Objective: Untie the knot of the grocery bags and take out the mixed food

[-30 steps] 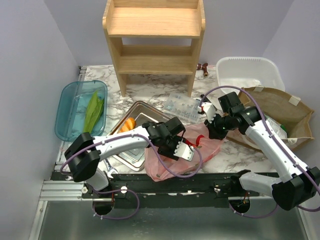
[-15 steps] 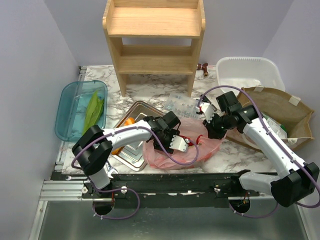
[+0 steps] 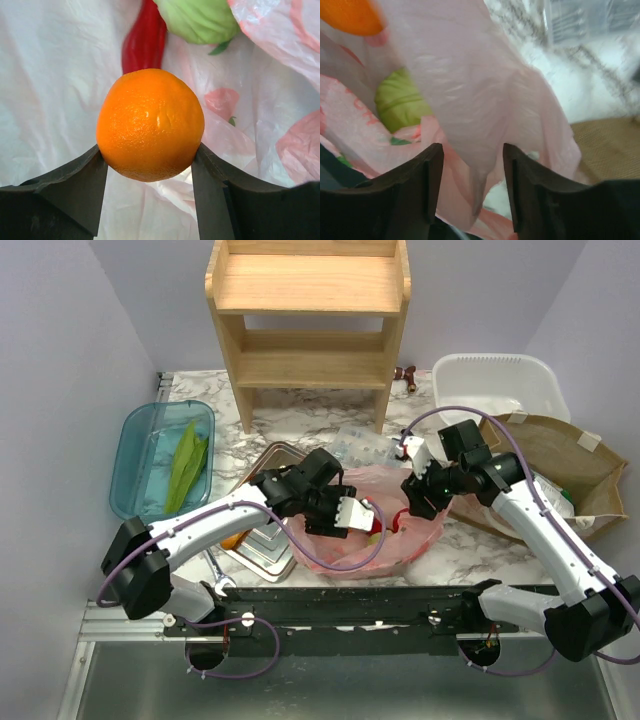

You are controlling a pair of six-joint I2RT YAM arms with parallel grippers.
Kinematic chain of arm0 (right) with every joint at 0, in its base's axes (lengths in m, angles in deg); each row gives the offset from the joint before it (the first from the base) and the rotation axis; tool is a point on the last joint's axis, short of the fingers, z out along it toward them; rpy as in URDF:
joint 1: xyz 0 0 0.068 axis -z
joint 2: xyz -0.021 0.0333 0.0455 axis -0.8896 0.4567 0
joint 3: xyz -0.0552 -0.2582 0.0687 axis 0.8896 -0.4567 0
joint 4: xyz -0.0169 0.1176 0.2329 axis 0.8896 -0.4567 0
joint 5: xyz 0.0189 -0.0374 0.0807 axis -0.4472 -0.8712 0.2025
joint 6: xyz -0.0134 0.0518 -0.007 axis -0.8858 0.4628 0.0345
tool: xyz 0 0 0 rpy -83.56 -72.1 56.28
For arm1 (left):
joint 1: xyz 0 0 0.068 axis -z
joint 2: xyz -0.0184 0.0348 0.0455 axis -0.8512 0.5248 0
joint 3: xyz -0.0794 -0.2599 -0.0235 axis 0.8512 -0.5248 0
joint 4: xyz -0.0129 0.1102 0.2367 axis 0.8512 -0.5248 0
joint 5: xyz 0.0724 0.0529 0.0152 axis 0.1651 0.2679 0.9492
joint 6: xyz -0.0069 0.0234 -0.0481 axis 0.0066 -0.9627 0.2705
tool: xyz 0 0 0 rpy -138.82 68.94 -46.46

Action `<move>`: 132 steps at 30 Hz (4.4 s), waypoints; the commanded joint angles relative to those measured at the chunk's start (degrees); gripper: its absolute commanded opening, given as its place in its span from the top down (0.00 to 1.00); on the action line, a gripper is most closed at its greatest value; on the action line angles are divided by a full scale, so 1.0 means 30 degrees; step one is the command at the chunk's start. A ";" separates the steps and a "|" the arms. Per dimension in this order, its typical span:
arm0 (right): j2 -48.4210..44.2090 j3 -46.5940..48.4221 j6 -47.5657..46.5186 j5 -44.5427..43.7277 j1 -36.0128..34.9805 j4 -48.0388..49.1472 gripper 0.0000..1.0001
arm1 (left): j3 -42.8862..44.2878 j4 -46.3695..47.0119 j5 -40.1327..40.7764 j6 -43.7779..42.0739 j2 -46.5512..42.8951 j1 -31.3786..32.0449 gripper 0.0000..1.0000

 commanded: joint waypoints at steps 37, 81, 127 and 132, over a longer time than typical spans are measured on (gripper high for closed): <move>0.1092 0.9260 -0.2006 0.6500 -0.2608 -0.0170 0.12 | 0.8083 0.3431 -0.9003 1.0083 -0.1699 -0.2516 1.00; 0.0989 0.9375 -0.2000 0.5698 -0.3319 -0.0325 0.40 | 0.7892 -0.0779 -1.2197 0.4445 -0.2480 -0.4142 0.80; 1.5262 1.9561 0.2600 -0.8389 0.6862 0.5473 0.26 | 0.2312 -0.1731 -0.4045 0.0851 -0.4272 -0.0984 0.25; 1.5189 1.9930 0.2618 -0.6854 0.6827 0.4755 0.01 | 0.2540 -0.1415 -0.3137 0.1184 -0.3242 -0.0360 0.27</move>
